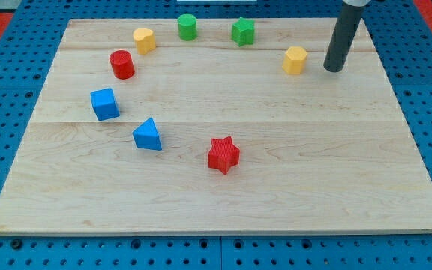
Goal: Push the yellow hexagon up a bit
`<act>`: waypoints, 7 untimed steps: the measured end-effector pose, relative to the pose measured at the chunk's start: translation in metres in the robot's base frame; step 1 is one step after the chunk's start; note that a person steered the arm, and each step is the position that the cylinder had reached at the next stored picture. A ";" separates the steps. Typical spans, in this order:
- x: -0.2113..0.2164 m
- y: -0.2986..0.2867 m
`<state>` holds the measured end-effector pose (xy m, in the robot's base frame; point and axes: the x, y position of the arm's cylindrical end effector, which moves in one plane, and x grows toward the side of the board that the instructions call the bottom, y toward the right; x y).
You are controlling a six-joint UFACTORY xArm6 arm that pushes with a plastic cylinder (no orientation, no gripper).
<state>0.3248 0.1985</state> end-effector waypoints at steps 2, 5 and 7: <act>0.000 0.010; 0.000 0.009; 0.025 0.002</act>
<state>0.3496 0.2001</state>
